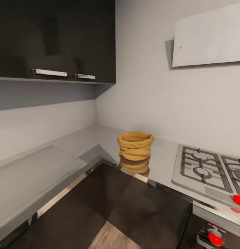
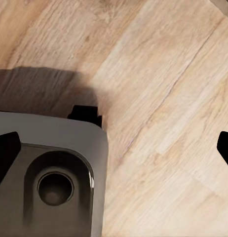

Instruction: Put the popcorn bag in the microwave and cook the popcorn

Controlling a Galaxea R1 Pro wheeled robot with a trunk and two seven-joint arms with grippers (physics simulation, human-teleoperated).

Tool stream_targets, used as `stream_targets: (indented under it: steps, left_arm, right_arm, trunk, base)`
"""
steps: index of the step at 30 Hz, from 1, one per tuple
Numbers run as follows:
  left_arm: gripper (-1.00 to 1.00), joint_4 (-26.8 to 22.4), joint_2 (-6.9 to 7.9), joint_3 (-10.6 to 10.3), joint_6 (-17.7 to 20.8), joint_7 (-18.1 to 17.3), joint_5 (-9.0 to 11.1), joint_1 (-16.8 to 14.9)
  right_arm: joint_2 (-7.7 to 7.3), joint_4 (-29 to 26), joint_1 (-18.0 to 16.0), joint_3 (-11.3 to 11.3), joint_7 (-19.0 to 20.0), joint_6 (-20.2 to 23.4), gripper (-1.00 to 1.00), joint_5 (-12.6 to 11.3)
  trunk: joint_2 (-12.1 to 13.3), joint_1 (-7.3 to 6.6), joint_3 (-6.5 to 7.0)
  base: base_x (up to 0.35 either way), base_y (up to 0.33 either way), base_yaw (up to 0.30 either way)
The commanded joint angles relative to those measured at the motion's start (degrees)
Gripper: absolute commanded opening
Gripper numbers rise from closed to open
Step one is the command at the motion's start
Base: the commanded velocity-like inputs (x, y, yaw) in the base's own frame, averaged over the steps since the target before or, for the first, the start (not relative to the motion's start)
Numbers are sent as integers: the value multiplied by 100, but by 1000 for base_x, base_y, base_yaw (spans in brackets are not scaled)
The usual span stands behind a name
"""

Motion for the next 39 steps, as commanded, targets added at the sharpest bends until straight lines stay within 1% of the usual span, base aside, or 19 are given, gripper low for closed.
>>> stream_targets:
  steps: [1,6,9,30,34,35,37,39]
  left_arm:
    - [100,1,-1,4,-10,-6,34,-2]
    - [100,1,-1,4,-10,-6,34,-2]
    - [100,1,-1,4,-10,-6,34,-2]
    - [100,1,-2,10,-14,33,43,-2]
    - [100,1,-9,12,-34,45,43,-2]
    - [100,1,-9,12,-75,46,43,-2]
    - [100,7,-10,13,-282,47,43,-2]
    - [100,9,-6,13,-315,47,43,-2]
  right_arm:
    - [-4,18,-8,-48,7,-32,100,45]
    - [-4,18,-8,-48,7,-33,100,43]
    - [-4,18,-8,-48,7,-32,100,43]
    - [-9,18,-8,-40,-1,-36,100,69]
    - [-12,17,-8,-40,3,-48,100,69]
    - [-13,18,-8,-40,3,-45,100,69]
    - [-20,17,-8,-40,3,-46,100,69]
    - [-17,17,-8,-40,5,-48,100,69]
  trunk:
    - [-4,0,-2]
    - [-4,0,16]
    - [-4,0,24]
    - [-4,0,27]
    - [-4,0,27]
    - [-4,0,27]
    - [-4,0,27]
    - [-4,0,27]
  base:
    - [0,318,-215]
    - [0,307,-208]
    - [0,143,-153]
    - [-1,6,-7]
    - [-206,0,0]
    - [-311,0,0]
    - [-317,0,0]
    - [-291,0,0]
